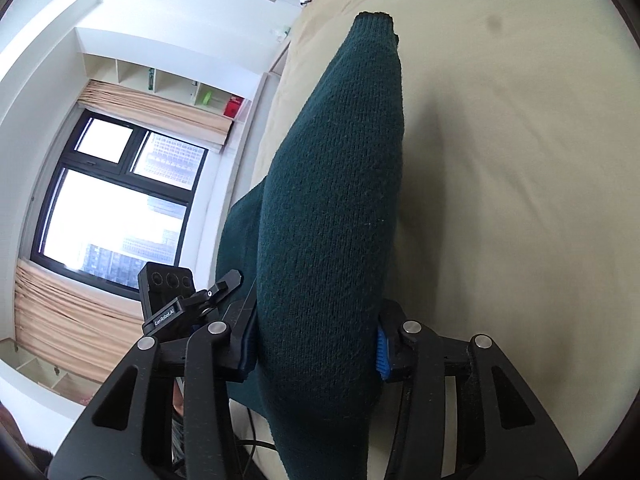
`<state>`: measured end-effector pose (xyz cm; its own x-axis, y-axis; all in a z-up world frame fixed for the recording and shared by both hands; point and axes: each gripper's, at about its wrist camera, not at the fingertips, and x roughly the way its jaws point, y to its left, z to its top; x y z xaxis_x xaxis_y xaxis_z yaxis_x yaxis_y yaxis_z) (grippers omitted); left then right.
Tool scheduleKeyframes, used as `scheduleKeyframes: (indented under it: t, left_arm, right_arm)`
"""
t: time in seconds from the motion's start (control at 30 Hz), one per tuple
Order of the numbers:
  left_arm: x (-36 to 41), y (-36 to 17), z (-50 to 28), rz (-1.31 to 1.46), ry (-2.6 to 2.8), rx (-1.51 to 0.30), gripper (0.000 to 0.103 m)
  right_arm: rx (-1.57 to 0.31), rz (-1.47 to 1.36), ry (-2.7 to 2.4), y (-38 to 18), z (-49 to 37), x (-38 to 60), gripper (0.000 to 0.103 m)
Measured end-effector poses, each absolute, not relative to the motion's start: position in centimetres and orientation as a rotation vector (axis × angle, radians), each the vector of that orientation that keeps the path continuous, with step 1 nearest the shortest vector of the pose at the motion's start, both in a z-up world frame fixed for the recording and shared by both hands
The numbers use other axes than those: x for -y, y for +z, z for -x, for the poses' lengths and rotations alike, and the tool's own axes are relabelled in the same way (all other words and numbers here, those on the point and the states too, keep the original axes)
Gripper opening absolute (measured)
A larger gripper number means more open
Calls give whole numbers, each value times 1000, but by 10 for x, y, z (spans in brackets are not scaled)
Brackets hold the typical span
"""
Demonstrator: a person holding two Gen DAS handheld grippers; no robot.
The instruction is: Fold small clothes
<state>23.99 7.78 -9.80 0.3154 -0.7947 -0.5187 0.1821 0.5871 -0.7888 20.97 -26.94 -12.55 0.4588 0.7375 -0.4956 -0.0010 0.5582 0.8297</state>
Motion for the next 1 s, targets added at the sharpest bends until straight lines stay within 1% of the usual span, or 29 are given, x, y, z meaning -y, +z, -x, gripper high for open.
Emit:
scheduleKeyframes:
  t: [0.1,0.2,0.27,0.33,0.4,0.47,0.6,0.67,0.77,0.83,0.87,0.93,0.97,1.0]
  left_arm:
    - [-58,-103,-204,694,-732,-1093,24]
    - [-35,-110,-172,602,-708,-1135,24]
    - [-17,-120,-156,526,-675,-1168,24]
    - [-7,-130,-147,462,-631,-1167,27]
    - [-10,-143,-144,531,-626,-1176,29]
    - [-15,-146,-139,551,-619,-1169,31]
    - [-16,-141,-128,529,-578,-1157,31]
    - [-14,-134,-122,500,-552,-1148,31]
    - [-9,-123,-119,447,-494,-1137,33]
    - [-13,-112,-107,380,-450,-1104,34]
    - [-11,-102,-101,325,-420,-1074,35]
    - [-5,-79,-86,226,-367,-994,48]
    - [-3,-69,-79,190,-344,-954,51]
    - [-1,-59,-72,153,-318,-910,59]
  right_arm:
    - [-997,-871,516,-119,-166,285,42]
    - [-1008,-888,490,-124,-126,301,42]
    - [-1032,-881,459,-135,-100,310,42]
    - [-1067,-885,423,-151,-85,315,42]
    - [-1079,-924,399,-174,-74,326,43]
    - [-1036,-1006,435,-185,-70,335,43]
    - [-1030,-997,452,-184,-71,334,44]
    - [-1036,-1011,454,-181,-87,330,44]
    - [-1040,-996,452,-179,-88,328,46]
    - [-1048,-1005,448,-178,-88,328,46]
    - [-1050,-1011,432,-178,-87,332,46]
    - [-1033,-962,378,-163,-83,329,49]
    - [-1021,-915,348,-156,-75,324,51]
    - [-1010,-854,308,-145,-69,322,52]
